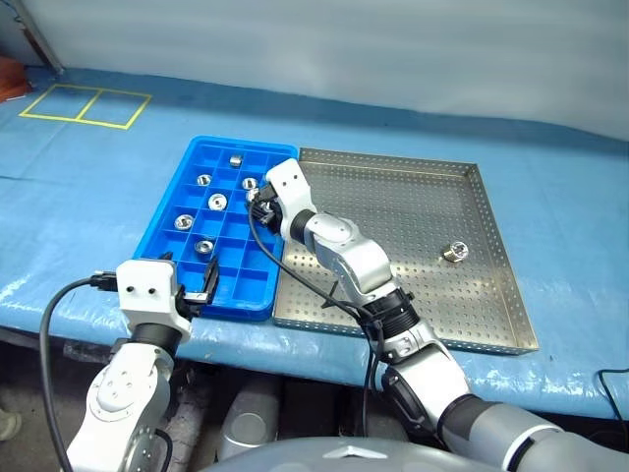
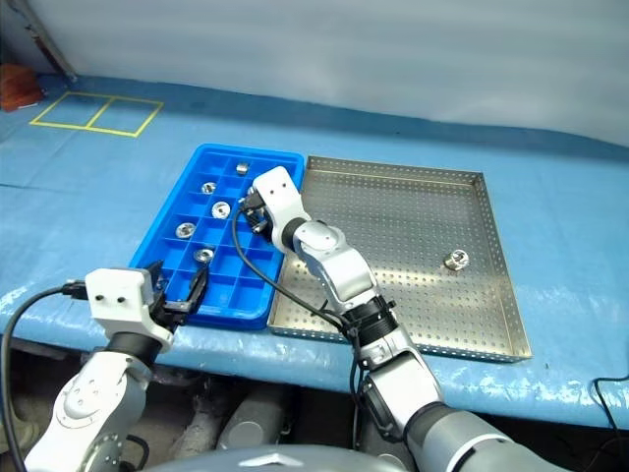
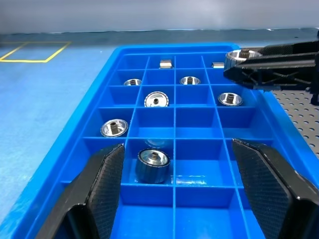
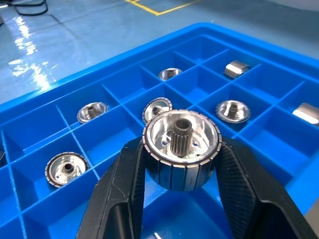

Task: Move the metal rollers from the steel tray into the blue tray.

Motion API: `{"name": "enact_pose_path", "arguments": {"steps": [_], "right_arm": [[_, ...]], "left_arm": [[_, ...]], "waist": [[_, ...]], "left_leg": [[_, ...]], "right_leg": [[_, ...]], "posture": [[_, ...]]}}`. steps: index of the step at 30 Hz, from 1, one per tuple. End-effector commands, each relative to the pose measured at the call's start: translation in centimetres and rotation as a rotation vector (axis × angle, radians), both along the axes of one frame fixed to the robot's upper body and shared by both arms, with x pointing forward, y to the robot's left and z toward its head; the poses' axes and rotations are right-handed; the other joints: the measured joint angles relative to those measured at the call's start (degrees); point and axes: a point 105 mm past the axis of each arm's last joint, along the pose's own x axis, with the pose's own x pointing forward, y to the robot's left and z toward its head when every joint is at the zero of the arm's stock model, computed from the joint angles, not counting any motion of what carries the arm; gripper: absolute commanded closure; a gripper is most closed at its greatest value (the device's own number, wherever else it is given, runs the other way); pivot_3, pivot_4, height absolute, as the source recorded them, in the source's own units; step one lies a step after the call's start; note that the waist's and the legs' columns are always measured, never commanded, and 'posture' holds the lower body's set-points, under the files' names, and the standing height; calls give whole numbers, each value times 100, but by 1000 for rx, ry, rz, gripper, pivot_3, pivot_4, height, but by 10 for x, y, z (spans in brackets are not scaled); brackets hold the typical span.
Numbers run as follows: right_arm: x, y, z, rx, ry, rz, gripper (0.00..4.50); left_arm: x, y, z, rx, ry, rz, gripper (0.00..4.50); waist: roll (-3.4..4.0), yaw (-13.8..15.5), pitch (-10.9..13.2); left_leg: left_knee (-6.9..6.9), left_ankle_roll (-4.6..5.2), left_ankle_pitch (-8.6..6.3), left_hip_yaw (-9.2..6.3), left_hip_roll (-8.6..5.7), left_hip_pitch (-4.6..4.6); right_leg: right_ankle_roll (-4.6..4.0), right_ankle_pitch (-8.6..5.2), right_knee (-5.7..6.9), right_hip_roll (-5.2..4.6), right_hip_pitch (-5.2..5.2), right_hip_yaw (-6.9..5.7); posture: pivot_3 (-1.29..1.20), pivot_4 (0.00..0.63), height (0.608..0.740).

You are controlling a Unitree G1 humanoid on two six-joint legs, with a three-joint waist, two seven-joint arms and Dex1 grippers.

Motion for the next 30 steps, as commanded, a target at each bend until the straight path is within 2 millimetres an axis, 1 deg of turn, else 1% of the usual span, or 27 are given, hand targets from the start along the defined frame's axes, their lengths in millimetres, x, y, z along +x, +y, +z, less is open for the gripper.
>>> {"name": "enact_pose_path", "arguments": {"steps": [1, 5, 11, 15, 20, 22, 23, 25, 26, 28, 30], "right_arm": [[-5, 19, 17, 41, -48, 65, 2827], [0, 17, 12, 46, -32, 45, 2827], [14, -2, 4, 24, -21, -42, 2827], [18, -15, -1, 2, -21, -86, 2827], [17, -23, -7, -19, 5, -94, 2827], [15, -23, -10, -26, 11, -83, 2064], [14, -22, -10, -25, 12, -79, 1766], [10, -20, -5, -10, 6, -71, 1108], [8, -20, 1, 10, -4, -64, 814], [4, -21, 13, 48, -26, -59, 814], [0, -29, 31, 88, -56, -65, 814]], "left_arm": [[-7, -1, 16, 10, -62, 19, 769], [-10, -1, 15, 11, -58, 25, 769], [-4, -5, 14, 9, -55, -4, 769], [0, -10, 13, 3, -53, -36, 769], [5, -13, 12, 2, -52, -62, 769], [6, -13, 12, 2, -52, -67, 769], [6, -13, 12, 2, -52, -70, 769], [7, -14, 12, 3, -51, -77, 769], [7, -15, 12, 4, -51, -83, 769], [9, -16, 12, 5, -50, -92, 769], [11, -20, 13, 3, -50, -123, 769]], "waist": [[1, 132, 0], [1, 417, 0], [1, 781, 0], [0, 899, -1], [0, 900, -1], [0, 887, -1], [1, 879, -2], [1, 869, -2], [1, 863, -2], [2, 851, -2], [3, 839, -1]], "left_leg": [[0, -3, -2, 0, 1, 0], [-3, -11, -7, -5, 7, -4], [-2, -21, -12, -5, 9, -9], [-1, -25, -14, -4, 8, -17], [-1, -28, -16, -2, 4, -23], [-1, -32, -18, -2, 3, -22], [-1, -35, -20, -3, 2, -22], [-1, -42, -24, -4, 2, -21], [-1, -44, -25, -4, 4, -21], [-1, -48, -27, -6, 6, -23], [-1, -48, -28, -13, 7, -26]], "right_leg": [[-2, -1, 1, 1, -1, -1], [-5, -8, 1, 5, -6, -16], [-4, -13, 0, 7, -12, -23], [-3, -13, 0, 7, -18, -24], [3, -10, 0, 10, -21, -29], [5, -9, 1, 15, -21, -32], [6, -8, 2, 18, -22, -34], [5, -9, 3, 26, -21, -39], [3, -10, 3, 29, -21, -43], [-2, -13, 3, 32, -20, -53], [-4, -15, 3, 33, -19, -63]], "posture": [[585, 150, 740], [591, 150, 740], [547, 150, 740], [517, 150, 740], [494, 150, 740], [485, 150, 740], [482, 150, 740], [475, 150, 740], [469, 150, 740], [450, 150, 740], [428, 150, 740]]}}
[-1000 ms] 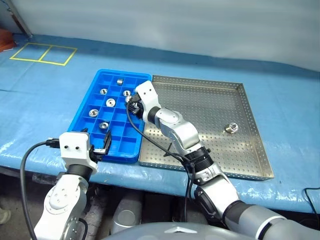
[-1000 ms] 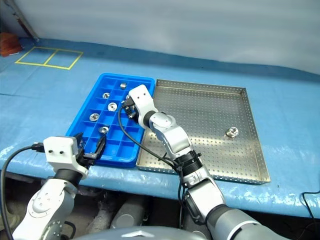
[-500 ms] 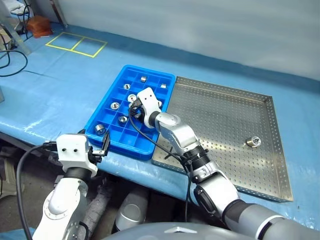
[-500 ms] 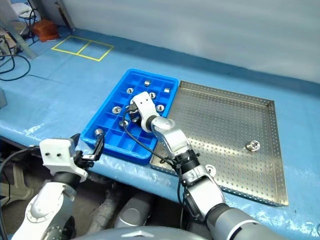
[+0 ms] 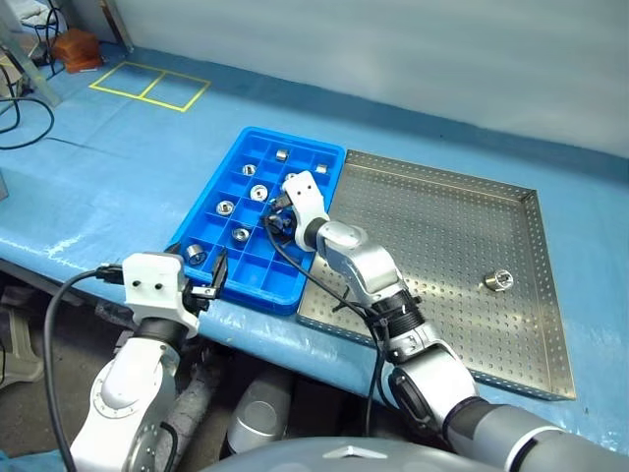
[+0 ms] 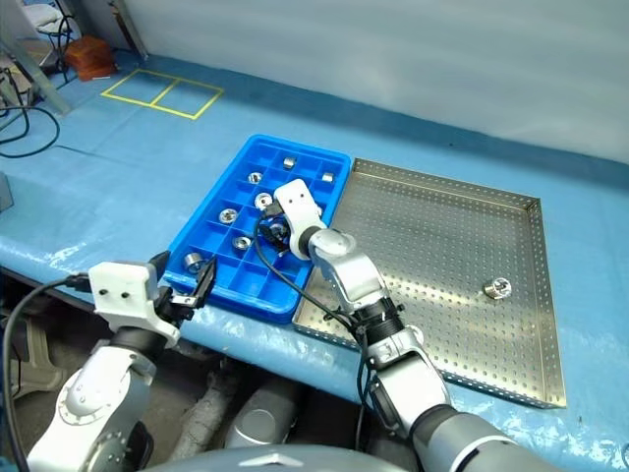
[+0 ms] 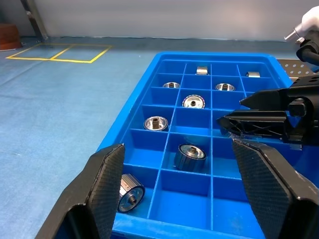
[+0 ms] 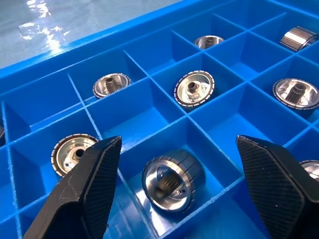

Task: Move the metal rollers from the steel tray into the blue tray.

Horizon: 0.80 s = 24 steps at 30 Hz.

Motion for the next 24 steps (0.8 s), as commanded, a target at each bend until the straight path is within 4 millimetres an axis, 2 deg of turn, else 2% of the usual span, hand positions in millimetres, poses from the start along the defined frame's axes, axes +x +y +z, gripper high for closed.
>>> {"name": "enact_pose_path", "arguments": {"steps": [1, 3, 8, 11, 15, 20, 24], "right_arm": [[-9, -8, 49, 97, -111, 11, 814], [-14, -25, 53, 71, -107, -17, 814], [-21, -74, 48, -76, -116, -138, 814], [-13, -116, 41, -92, -104, -348, 814], [2, -168, 37, 15, -59, -716, 814], [11, -196, 26, 55, -45, -953, 814], [15, -204, 11, 67, -1, -1035, 814]], "left_arm": [[4, -9, 3, -3, -9, -72, 769], [8, -14, 1, 9, -4, -113, 769], [15, -30, -9, 32, 39, -246, 769], [20, -43, -10, 17, 49, -333, 769], [28, -55, -12, 5, 57, -400, 769], [37, -63, -13, 0, 64, -448, 769], [40, -66, -13, 6, 64, -473, 769]], "waist": [[2, -8, 1], [5, -38, -1], [14, -209, -8], [15, -469, -7], [16, -972, -8], [17, -1641, -7], [19, -1987, -6]], "left_leg": [[2, -1, 0, -5, 0, -3], [10, -1, 0, -19, 0, -7], [20, -1, 0, -38, -1, 0], [26, 0, 1, -34, -7, -5], [23, -4, 3, -39, -13, -2], [14, -3, 5, -44, -13, 12], [8, -2, 5, -39, -9, 28]], "right_leg": [[-1, -1, 0, -1, 0, -8], [-4, -3, -3, -3, 7, -26], [-26, -31, -4, -30, 29, -46], [-24, -28, -1, -31, 28, -44], [-6, -12, 8, -17, 29, -43], [-32, 2, 12, -20, 39, -28], [-28, 4, 18, -18, 38, 0]], "posture": [[404, 150, 740], [366, 150, 740], [263, 150, 740], [198, 150, 740], [131, 150, 740], [77, 150, 740], [64, 150, 740]]}}
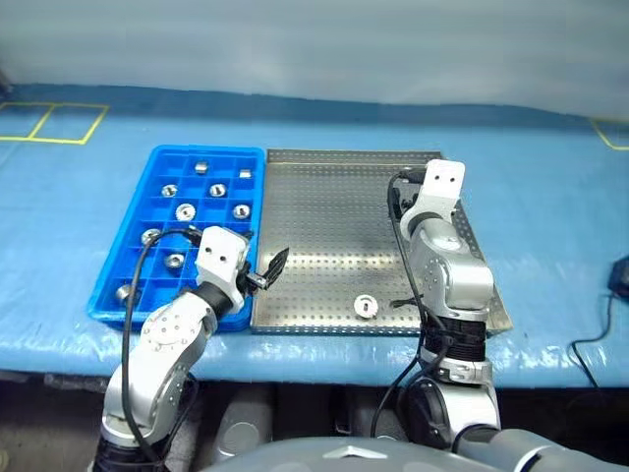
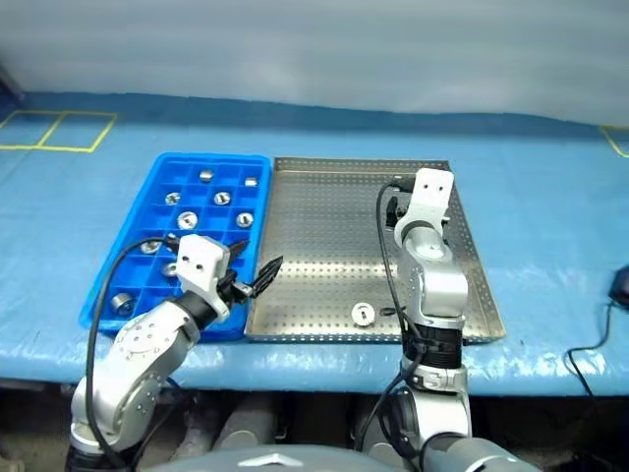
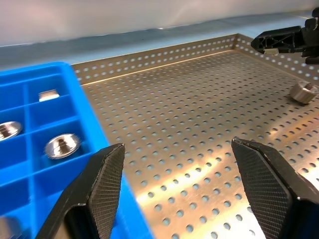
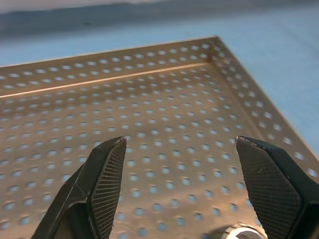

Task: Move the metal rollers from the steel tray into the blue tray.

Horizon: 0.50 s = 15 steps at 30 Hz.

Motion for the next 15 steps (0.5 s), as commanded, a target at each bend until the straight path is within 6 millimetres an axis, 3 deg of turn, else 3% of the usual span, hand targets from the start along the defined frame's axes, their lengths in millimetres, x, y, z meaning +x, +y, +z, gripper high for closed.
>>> {"name": "enact_pose_path", "arguments": {"steps": [1, 10, 15], "right_arm": [[5, -4, 6, 21, -43, -64, 814], [1, -1, -40, 49, 96, -75, 814], [-4, -6, -49, 40, 127, -122, 814]], "left_arm": [[-1, -5, 4, -4, -17, -33, 769], [-3, -7, 1, 19, -13, -54, 769], [-3, -5, 0, 26, -14, -46, 769]], "waist": [[1, -119, 0], [2, -175, 1], [2, -172, 1]], "left_leg": [[-2, 0, 0, 5, 2, 4], [-1, 6, 3, 21, 12, 15], [0, 14, 6, 30, 7, 13]], "right_leg": [[0, 0, 2, 3, -1, 9], [18, 10, 7, 12, -1, 57], [27, 15, 4, 3, -2, 65]], "posture": [[64, 150, 740], [85, 150, 740], [92, 150, 740]]}}
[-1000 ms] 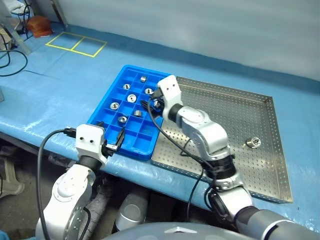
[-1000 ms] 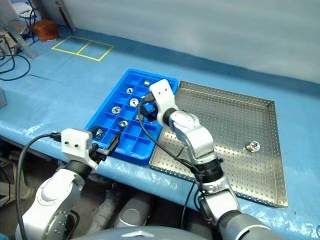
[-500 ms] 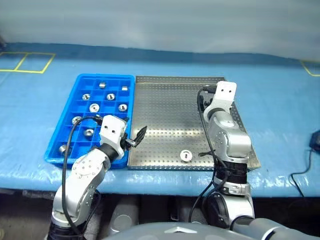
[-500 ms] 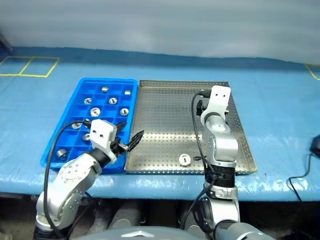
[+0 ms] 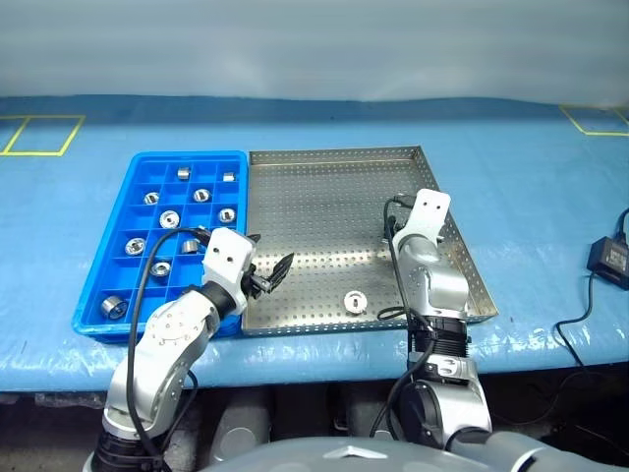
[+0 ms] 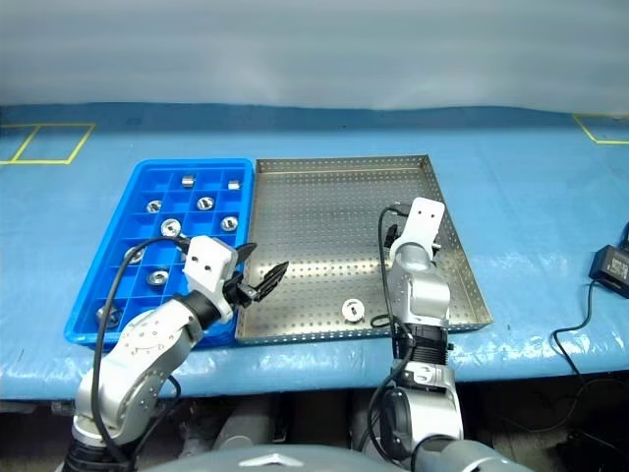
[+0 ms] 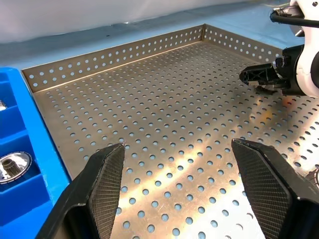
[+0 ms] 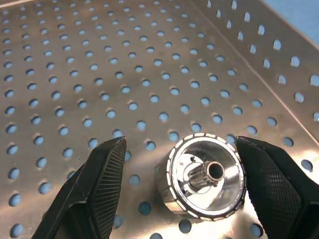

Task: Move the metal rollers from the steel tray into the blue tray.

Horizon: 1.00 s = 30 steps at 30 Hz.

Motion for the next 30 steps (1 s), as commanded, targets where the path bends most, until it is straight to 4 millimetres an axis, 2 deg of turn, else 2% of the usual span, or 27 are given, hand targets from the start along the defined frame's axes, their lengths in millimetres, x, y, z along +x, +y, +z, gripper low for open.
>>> {"name": "enact_pose_path", "arguments": {"steps": [1, 4, 10, 12, 16, 19, 22, 26, 30], "right_arm": [[-1, -5, 7, -24, -32, -42, 814], [-3, -4, 4, -21, -21, -42, 814], [-1, 4, 13, -17, -55, -11, 2683], [1, 9, 21, -26, -77, 19, 2728], [7, 43, 49, -59, -166, 229, 2728], [6, 87, 76, -57, -237, 458, 2728], [0, 122, 91, -65, -267, 640, 2728], [-12, 162, 99, -64, -277, 836, 2728], [-25, 191, 100, -73, -277, 988, 2728]], "left_arm": [[-2, -2, 6, -2, -34, -14, 769], [-2, -2, 7, -3, -35, -13, 769], [-2, -2, 7, -6, -39, -4, 769], [-2, -1, 8, -7, -41, 3, 769], [-2, 1, 9, -11, -53, 32, 769], [-4, 10, 12, -10, -75, 89, 769], [-7, 22, 15, -6, -97, 165, 769], [-15, 42, 18, 15, -126, 253, 769], [-30, 58, 19, 32, -125, 309, 769]], "waist": [[0, 3, 0], [0, 8, 0], [0, 42, 0], [0, 50, 0], [2, 52, 1], [3, 51, 2], [2, 88, 2], [2, 228, 2], [0, 386, 4]], "left_leg": [[0, 0, 0, 1, 0, 0], [0, 1, 1, 1, 1, 2], [0, 2, 1, 2, 1, 3], [0, 2, 1, 2, 1, 2], [-2, 2, 1, 5, 1, 1], [-3, 2, 1, 4, 2, 2], [-3, 2, 1, 1, 5, 2], [-5, 2, 1, -7, 6, 2], [-7, 2, 1, -11, 0, -5]], "right_leg": [[1, 1, 0, 0, 0, 1], [1, 1, 1, 1, 0, 1], [1, 1, 1, 1, 0, 2], [2, 1, 1, 1, 0, 3], [2, 1, 2, 2, -4, 6], [2, 1, 2, 4, -4, 5], [1, 0, 3, 5, -4, 3], [0, -3, 2, 5, -2, -5], [-1, -3, -7, -2, -4, -10]], "posture": [[95, 150, 740], [97, 150, 740], [109, 150, 740], [116, 150, 740], [145, 150, 740], [171, 150, 740], [224, 150, 740], [288, 150, 740], [352, 150, 740]]}}
